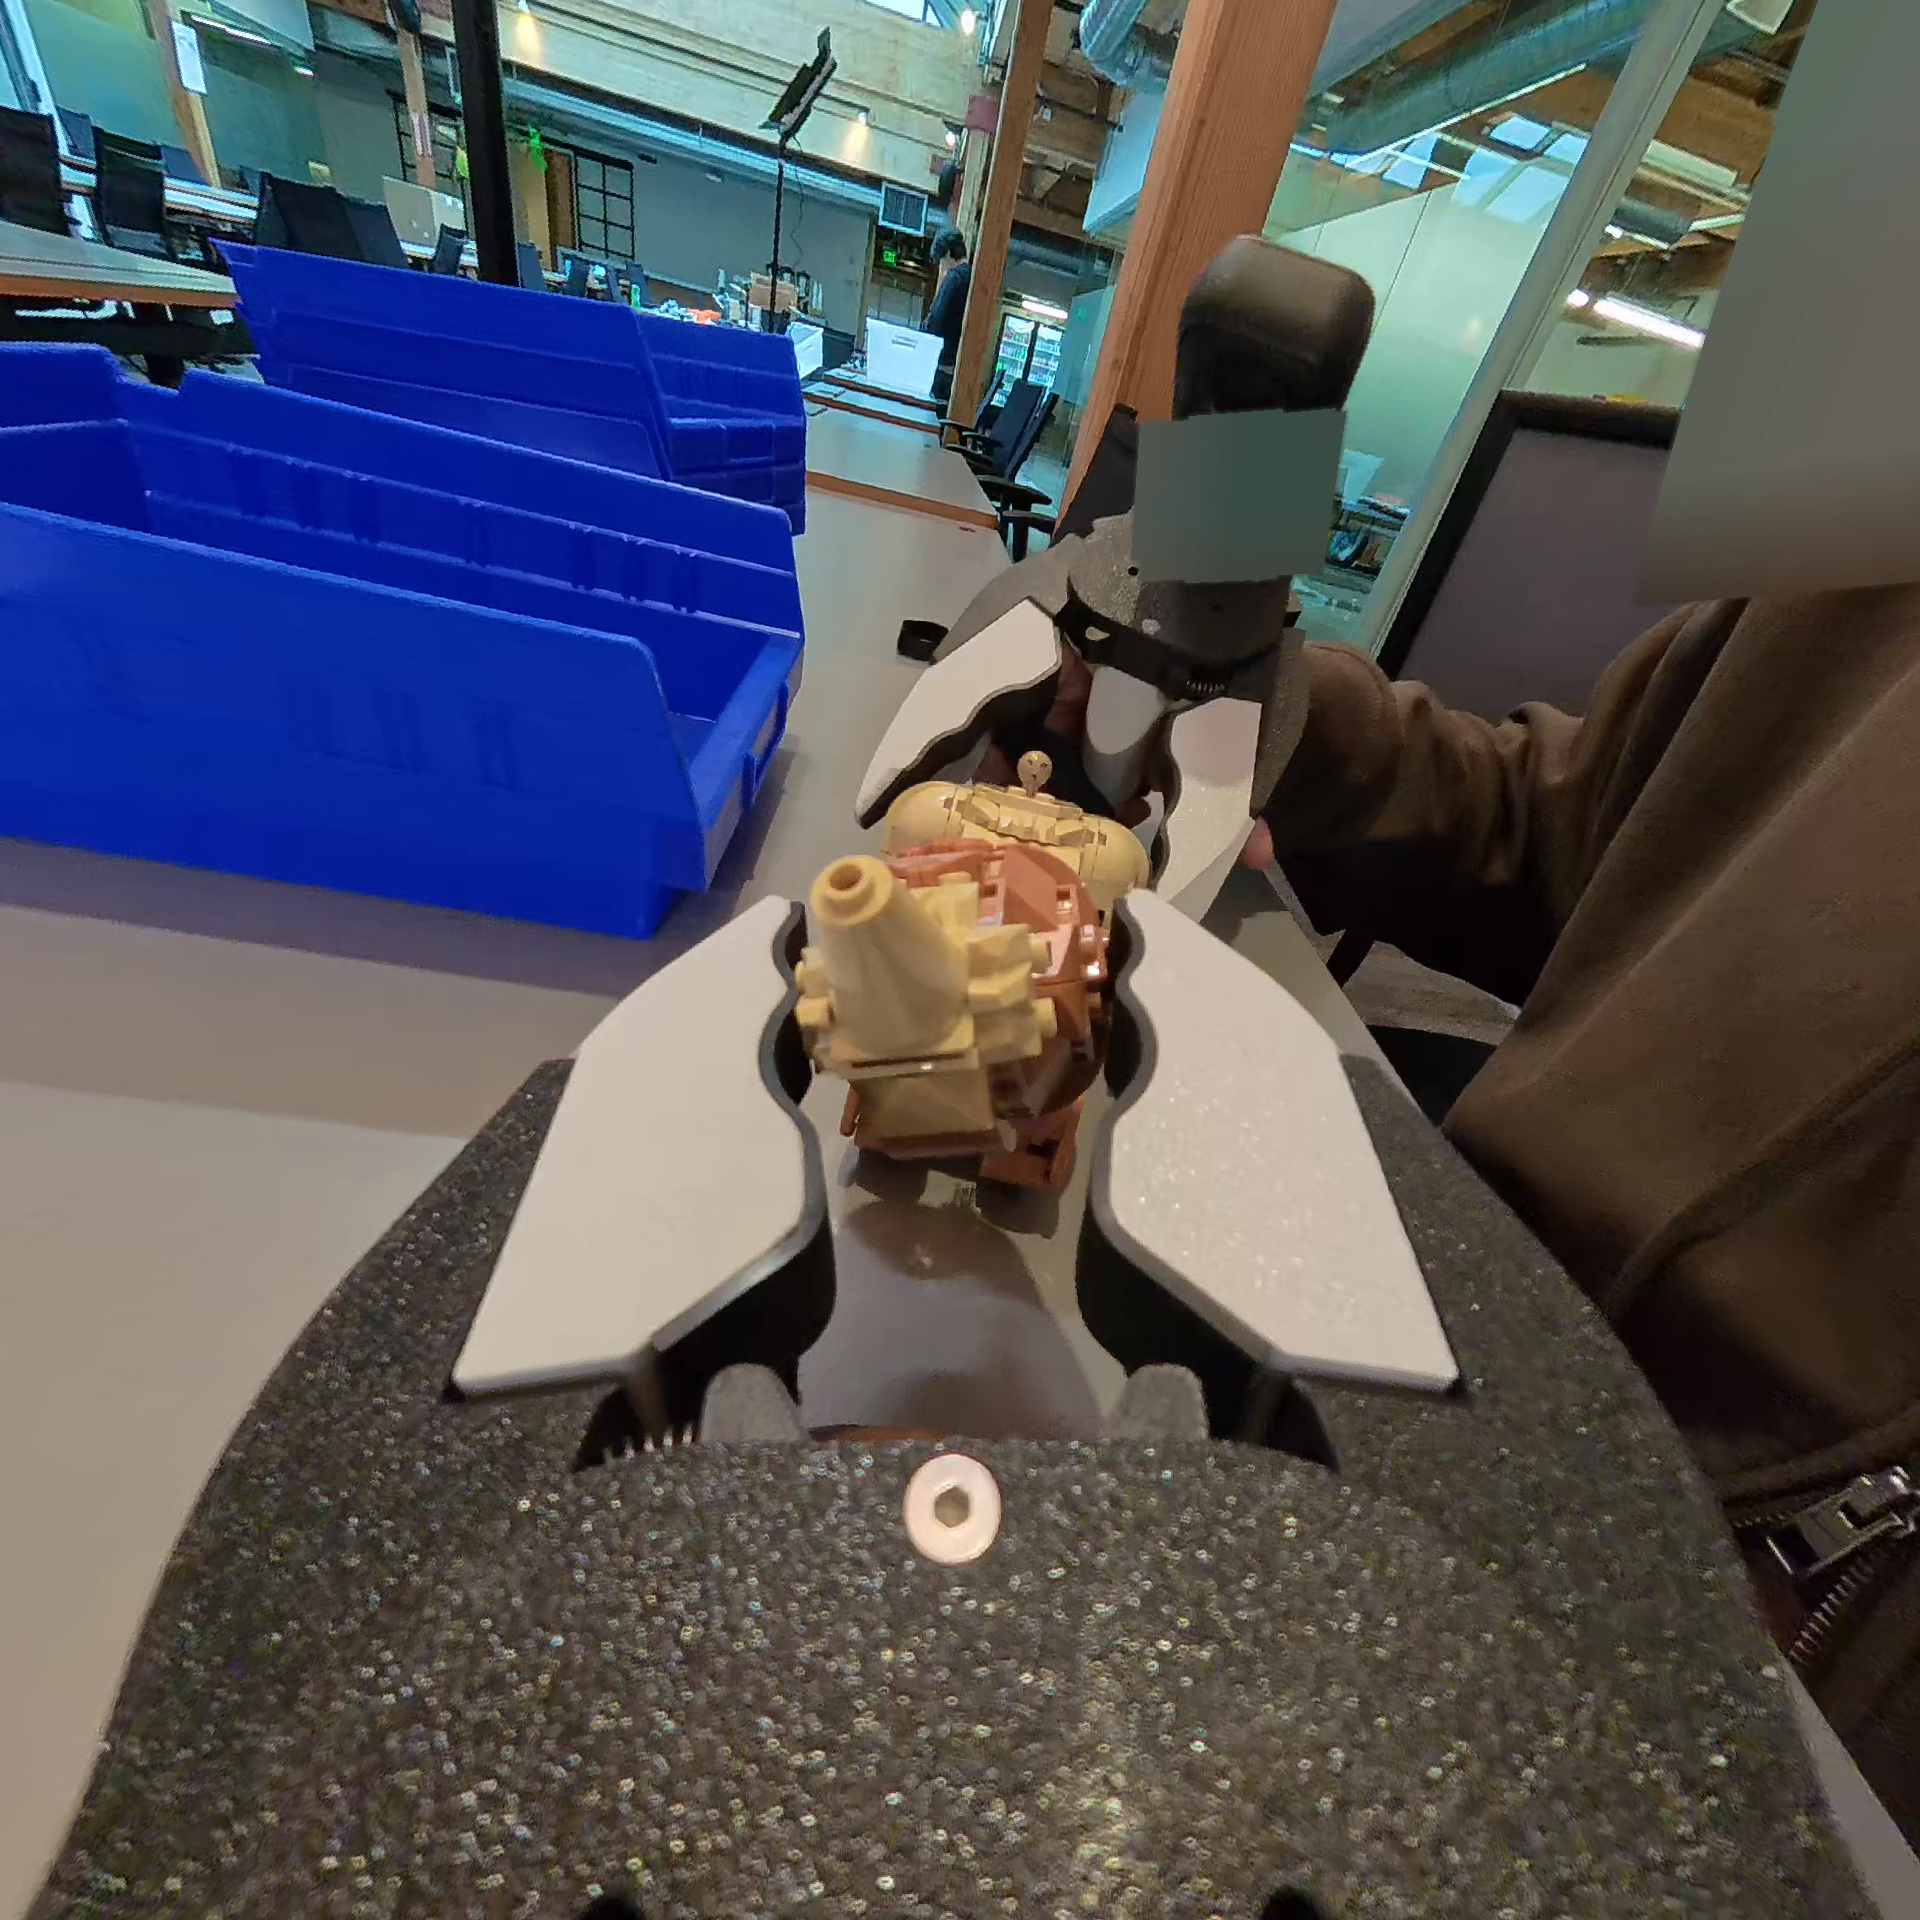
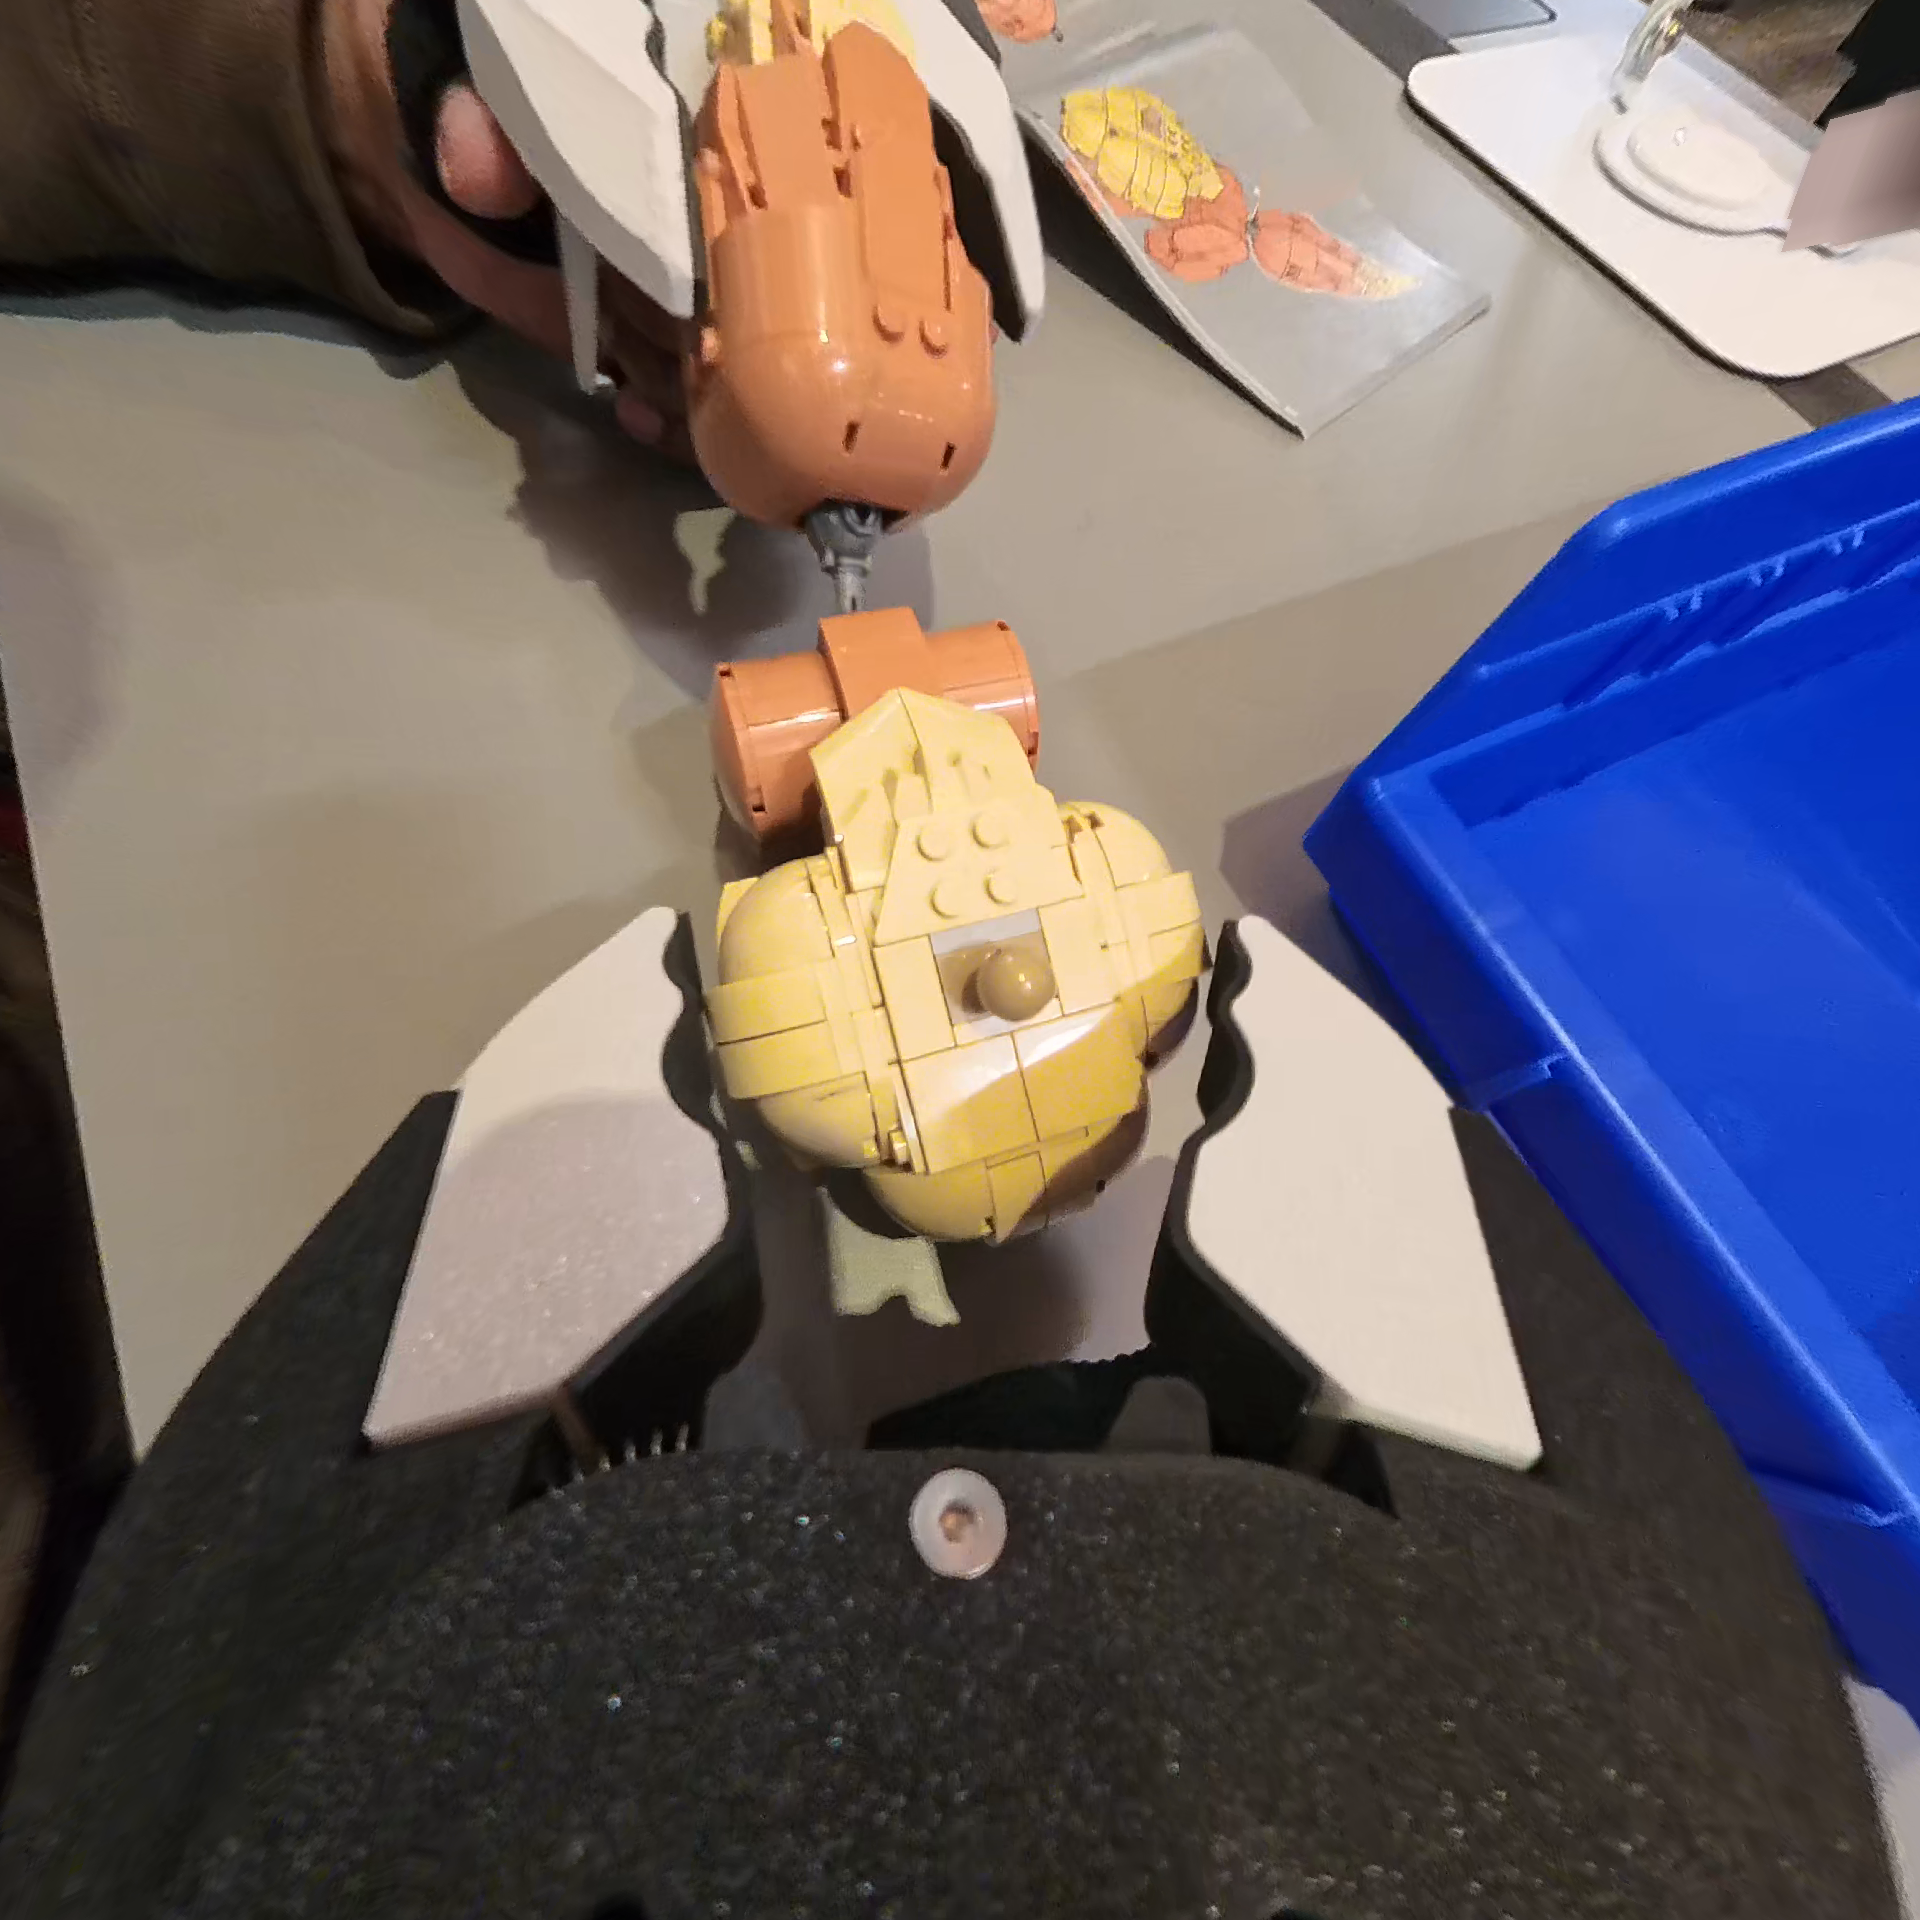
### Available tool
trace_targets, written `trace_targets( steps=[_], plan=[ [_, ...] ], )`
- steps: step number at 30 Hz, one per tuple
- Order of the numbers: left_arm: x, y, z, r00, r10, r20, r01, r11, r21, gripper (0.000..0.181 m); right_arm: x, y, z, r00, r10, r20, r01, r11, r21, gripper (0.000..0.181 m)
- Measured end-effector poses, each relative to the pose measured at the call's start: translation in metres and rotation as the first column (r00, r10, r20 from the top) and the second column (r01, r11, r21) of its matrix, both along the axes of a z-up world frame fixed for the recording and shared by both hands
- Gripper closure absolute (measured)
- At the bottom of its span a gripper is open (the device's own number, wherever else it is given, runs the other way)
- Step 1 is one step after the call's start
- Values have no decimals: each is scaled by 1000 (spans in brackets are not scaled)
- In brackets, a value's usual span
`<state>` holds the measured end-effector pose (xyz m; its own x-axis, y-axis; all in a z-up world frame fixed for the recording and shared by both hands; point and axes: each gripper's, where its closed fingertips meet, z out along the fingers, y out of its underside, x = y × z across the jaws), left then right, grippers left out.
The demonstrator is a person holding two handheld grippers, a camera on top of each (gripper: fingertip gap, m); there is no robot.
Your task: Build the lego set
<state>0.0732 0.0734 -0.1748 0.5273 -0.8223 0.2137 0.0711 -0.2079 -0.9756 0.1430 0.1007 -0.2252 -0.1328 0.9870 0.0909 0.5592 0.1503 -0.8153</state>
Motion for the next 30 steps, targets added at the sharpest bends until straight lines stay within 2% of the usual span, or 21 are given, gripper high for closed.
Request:
trace_targets(
  steps=[5,11,20,30],
  plan=[
    [5,0,-1,1000,-5,-5,5,1000,0,126,3,2,-4,999,-33,13,33,999,-30,87],
    [5,2,-2,1000,9,-13,-9,1000,-1,126,3,-2,-26,994,-56,94,64,994,-85,81],
    [3,7,-2,1000,17,19,-17,999,-39,126,0,-2,-31,989,-94,112,112,980,-162,79],
    [2,7,-11,999,20,-35,-23,996,-88,125,4,0,-31,986,-126,112,145,974,-174,79]
  ],
)
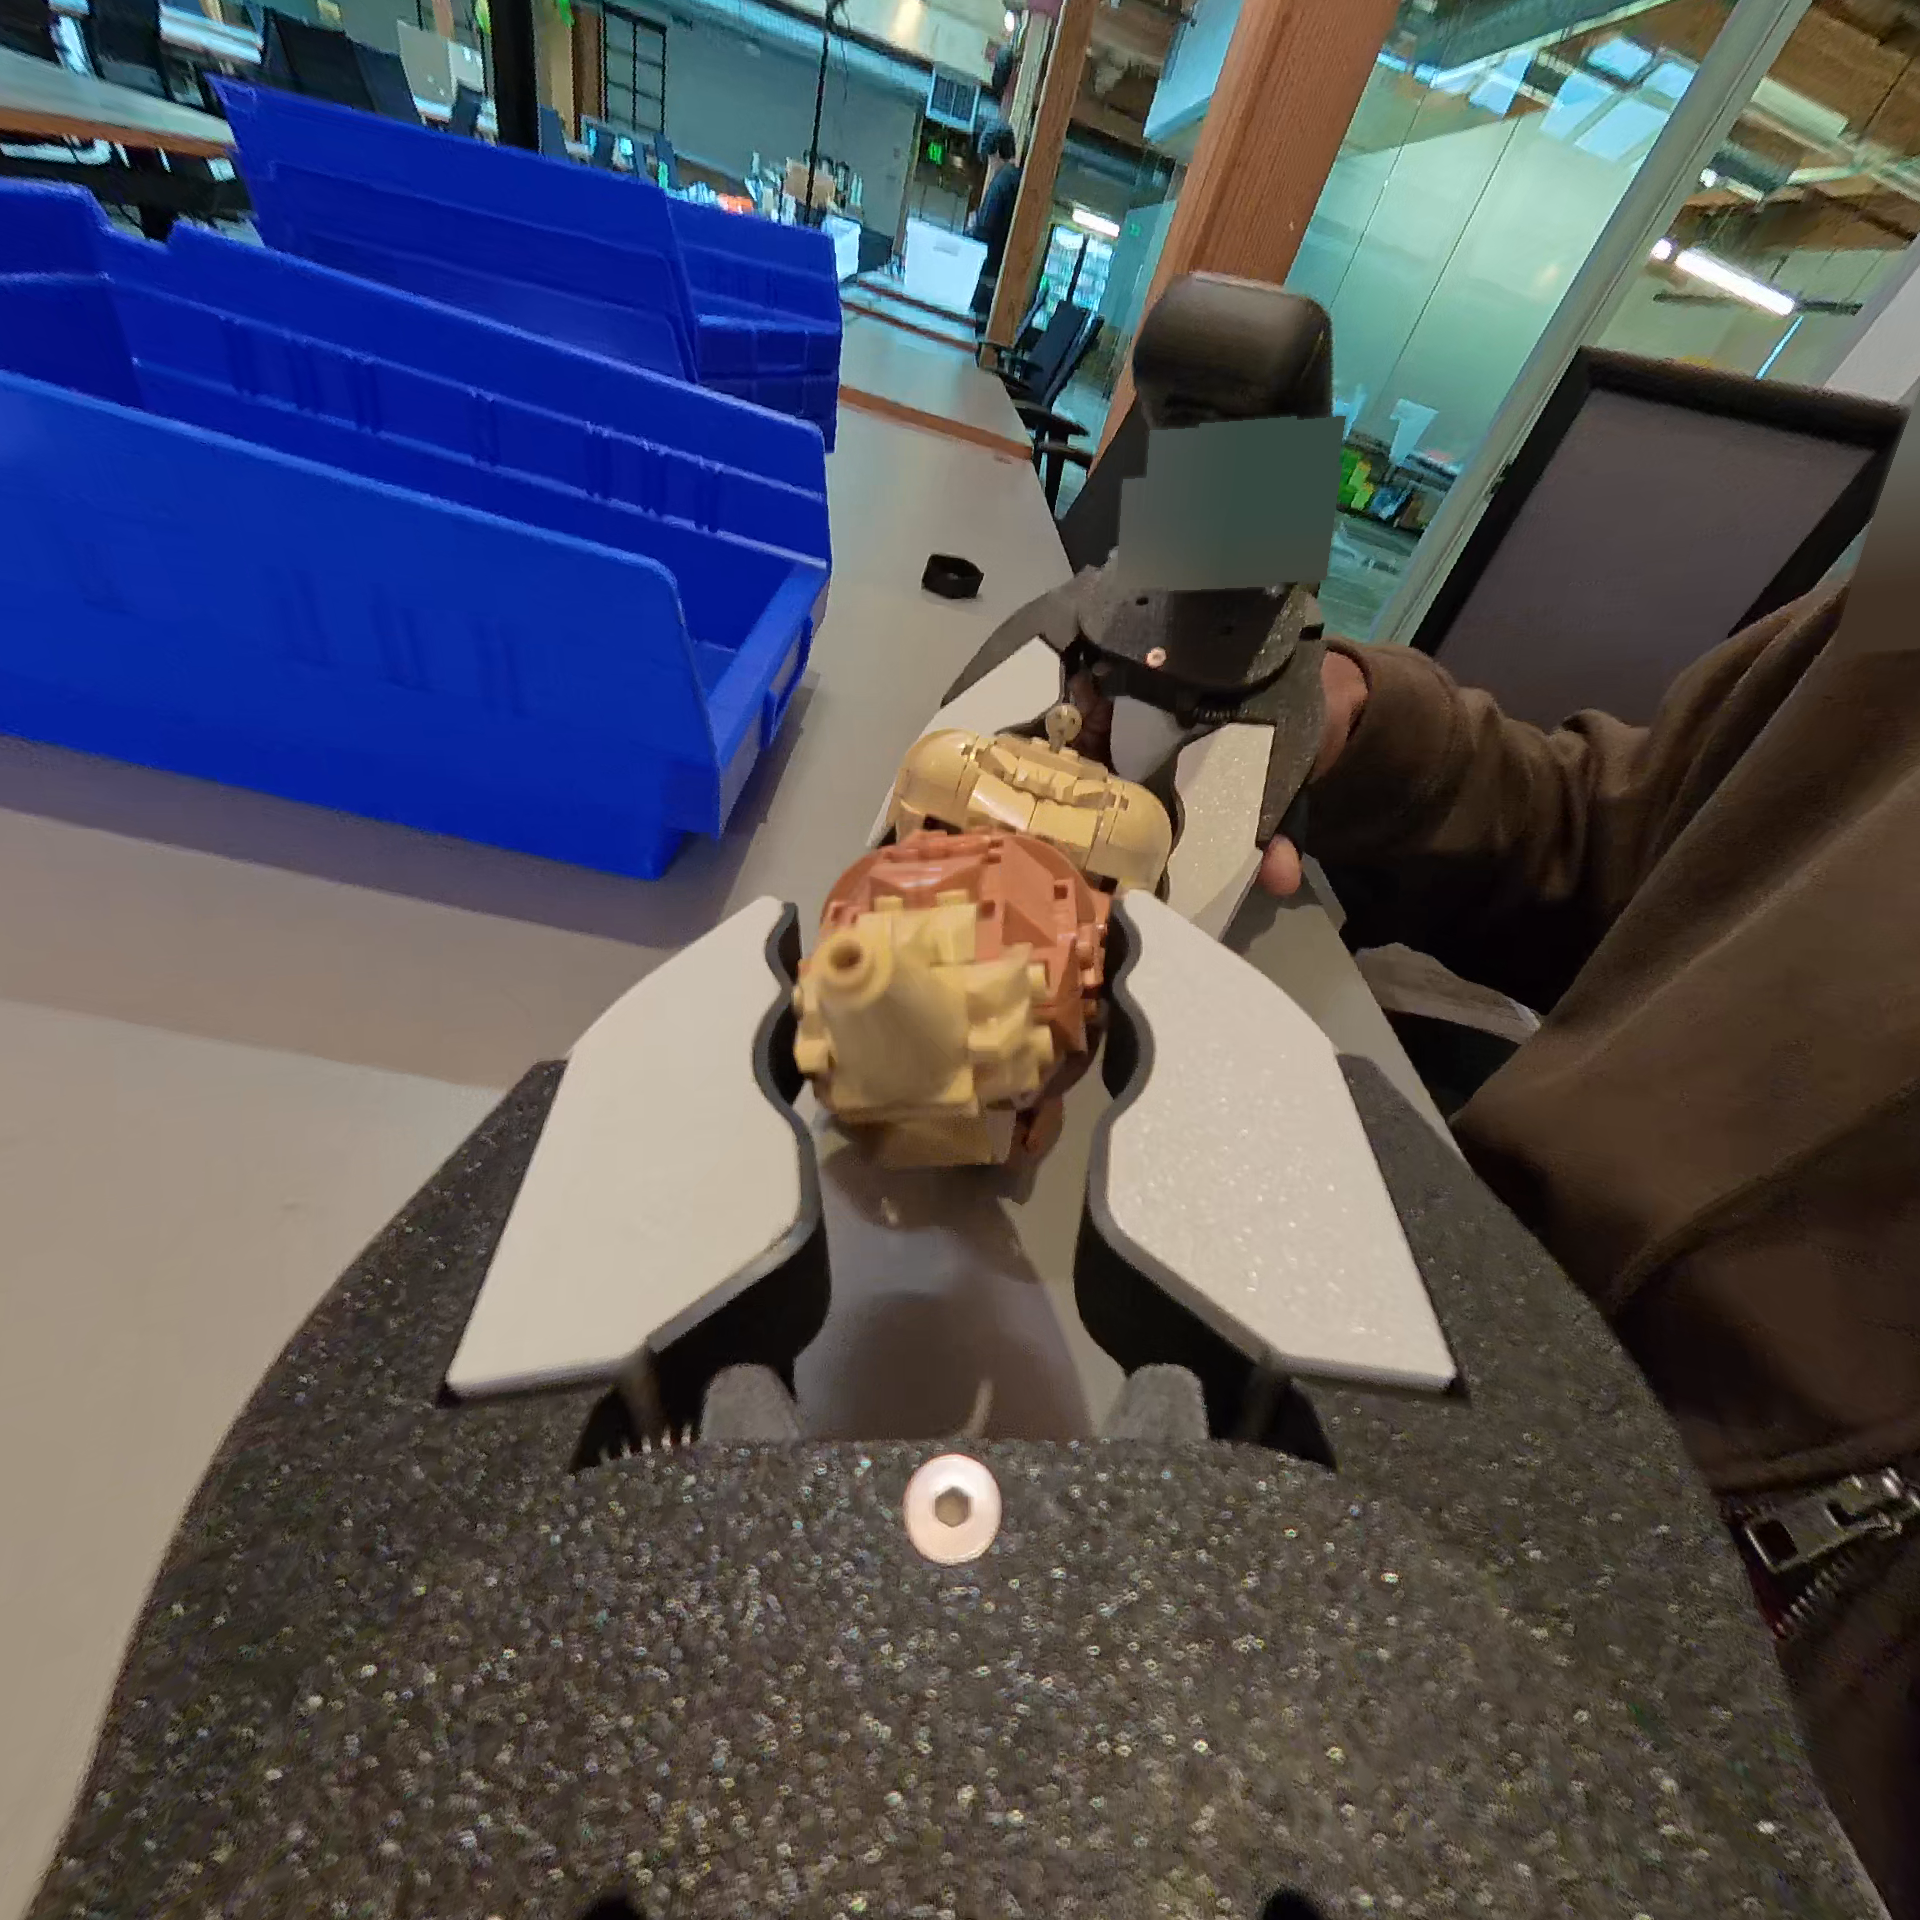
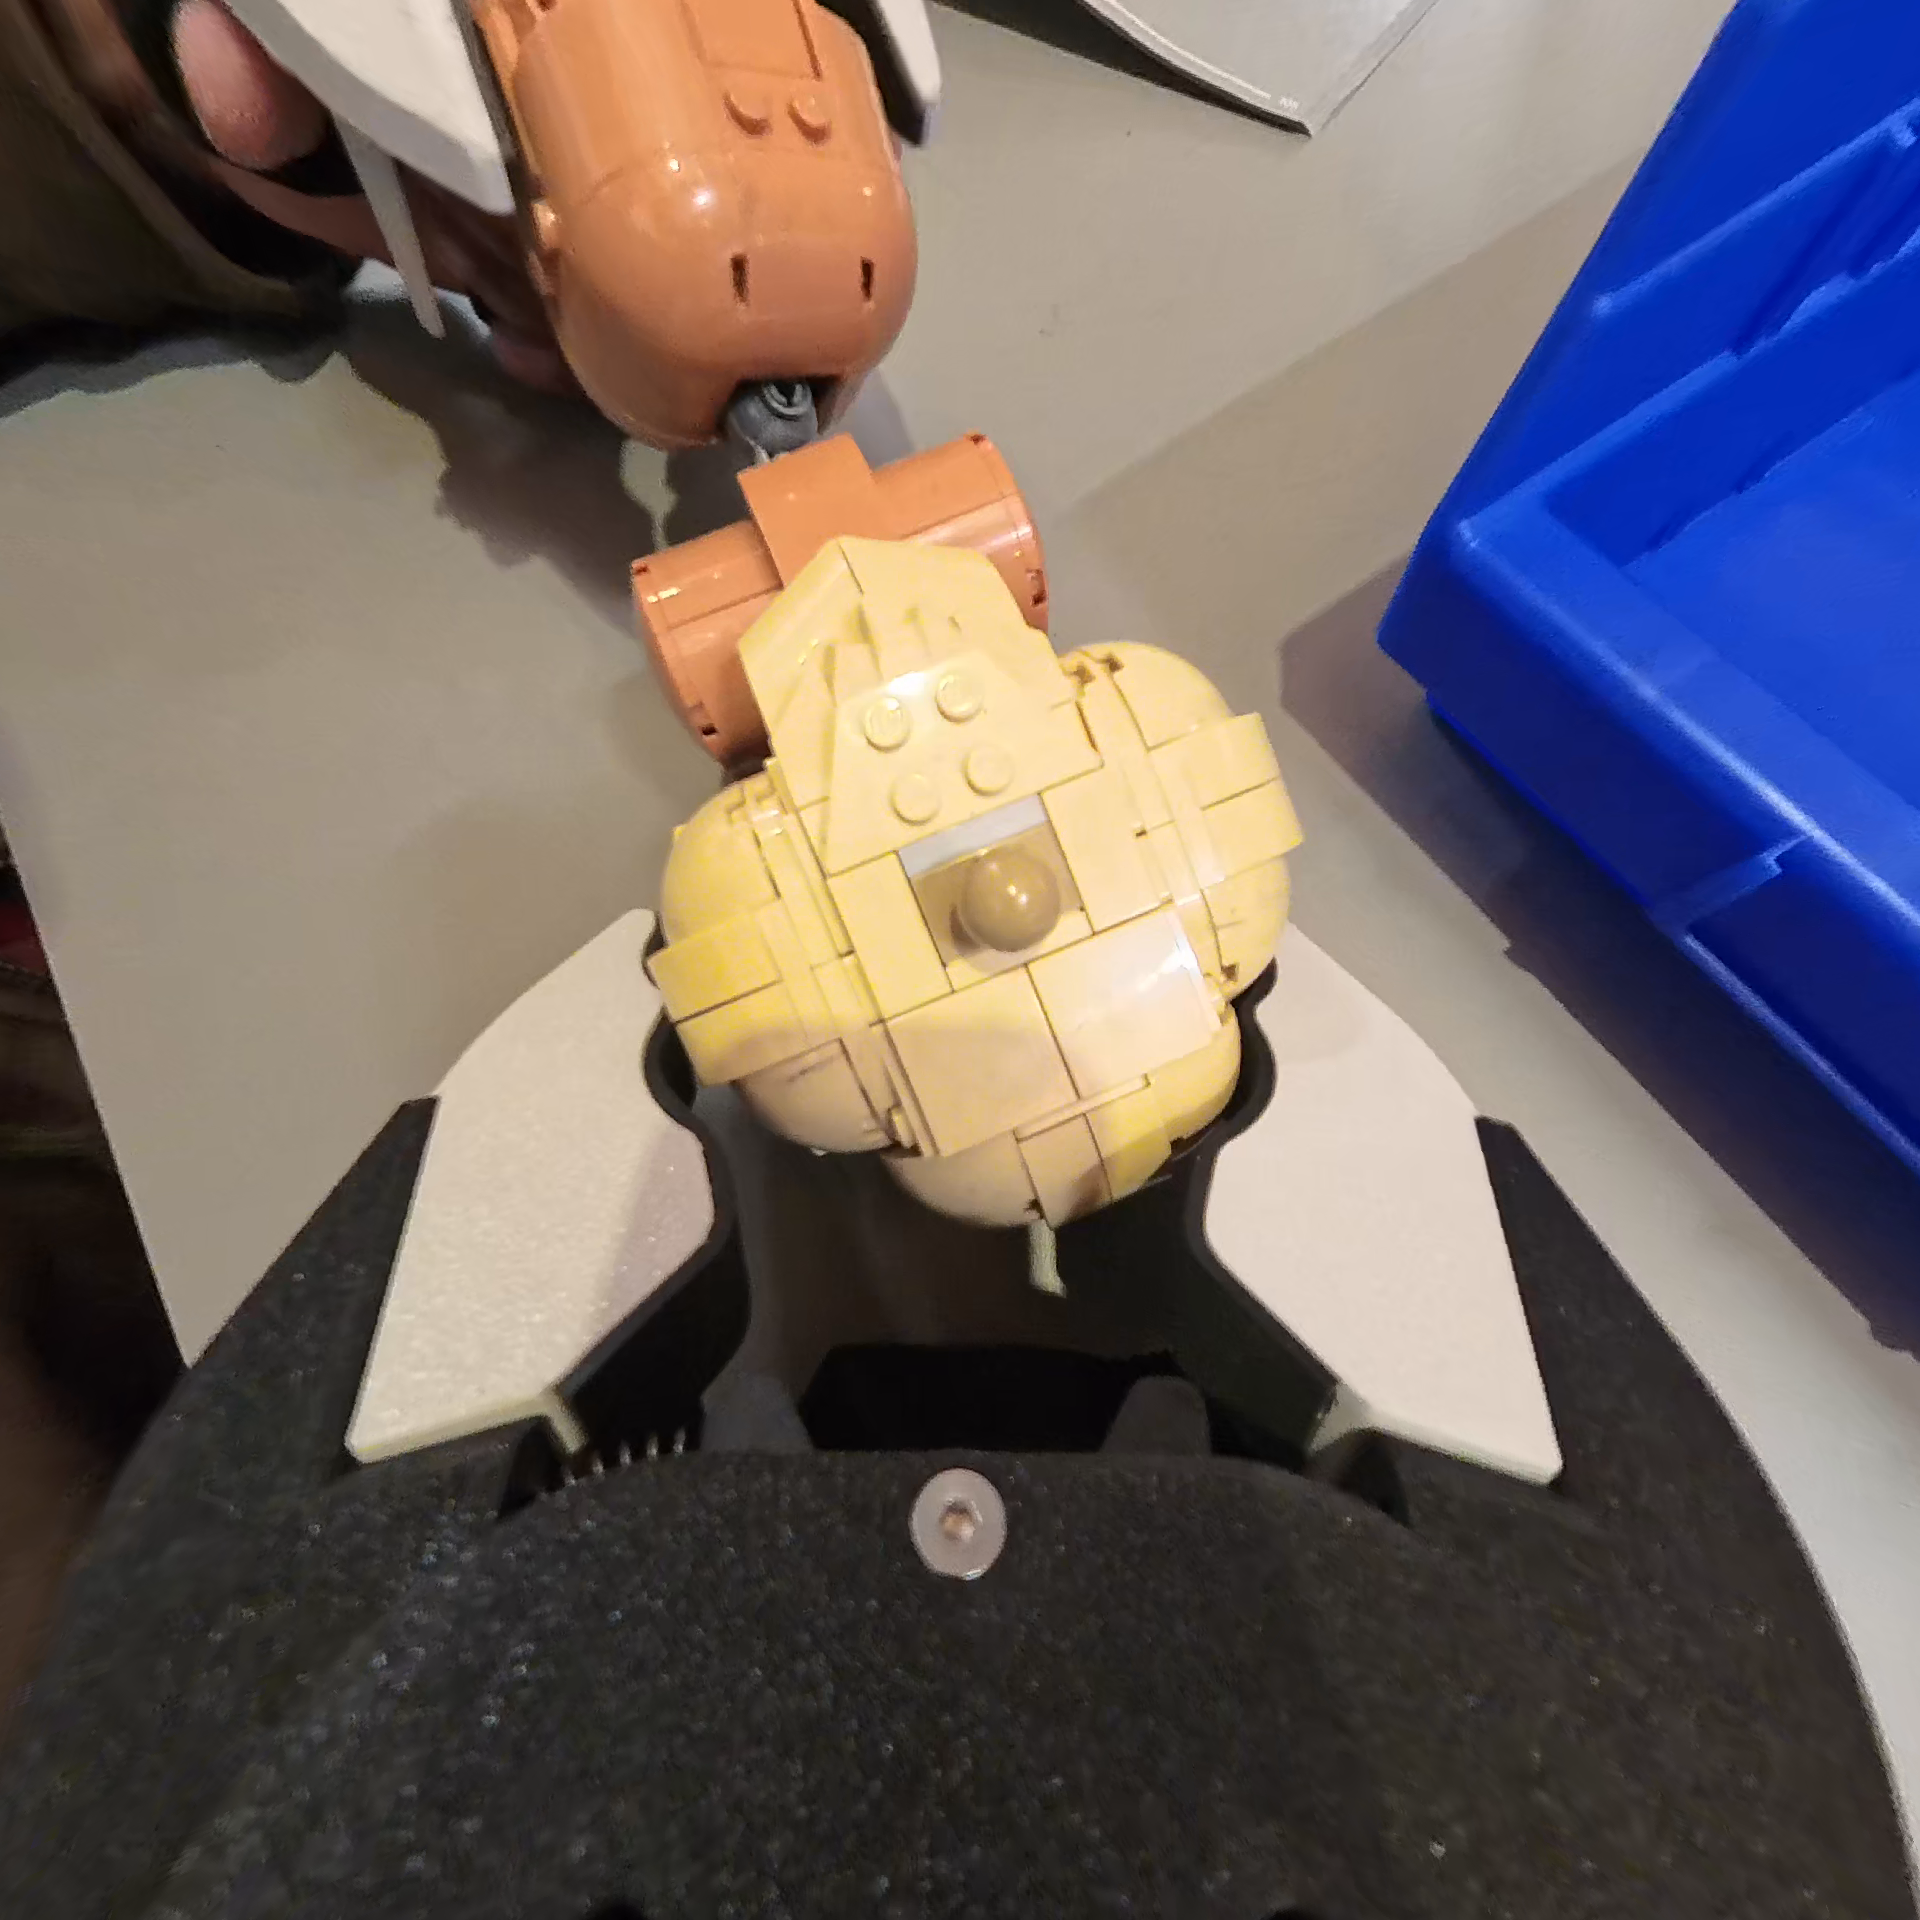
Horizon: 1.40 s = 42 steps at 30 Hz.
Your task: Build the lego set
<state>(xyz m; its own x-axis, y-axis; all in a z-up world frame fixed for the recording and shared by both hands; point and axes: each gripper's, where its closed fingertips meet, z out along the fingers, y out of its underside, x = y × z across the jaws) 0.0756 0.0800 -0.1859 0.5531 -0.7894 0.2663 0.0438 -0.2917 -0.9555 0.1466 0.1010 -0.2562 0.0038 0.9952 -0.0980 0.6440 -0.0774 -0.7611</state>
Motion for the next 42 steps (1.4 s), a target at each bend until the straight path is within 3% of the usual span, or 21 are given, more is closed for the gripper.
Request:
trace_targets(
  steps=[8,18,29,35,39,42],
  plan=[
    [2,-4,-25,970,-34,-239,34,999,-4,127,1,3,0,1000,-18,-1,18,1000,-4,79],
    [1,-4,-26,963,-34,-268,41,999,21,127,1,2,-1,1000,5,1,-5,1000,-8,79],
    [-8,-8,-19,980,-13,-200,16,1000,14,128,20,7,0,998,-43,41,42,998,36,81],
    [-11,-14,-11,989,-26,-144,30,999,26,128,38,14,22,995,-93,19,92,993,69,87],
    [-8,-25,6,994,-46,-99,53,996,75,128,23,-4,47,996,-76,-36,78,994,74,81],
    [-4,-34,24,995,-76,-61,83,990,116,128,4,-5,55,987,-160,-5,158,974,164,100]
  ],
)
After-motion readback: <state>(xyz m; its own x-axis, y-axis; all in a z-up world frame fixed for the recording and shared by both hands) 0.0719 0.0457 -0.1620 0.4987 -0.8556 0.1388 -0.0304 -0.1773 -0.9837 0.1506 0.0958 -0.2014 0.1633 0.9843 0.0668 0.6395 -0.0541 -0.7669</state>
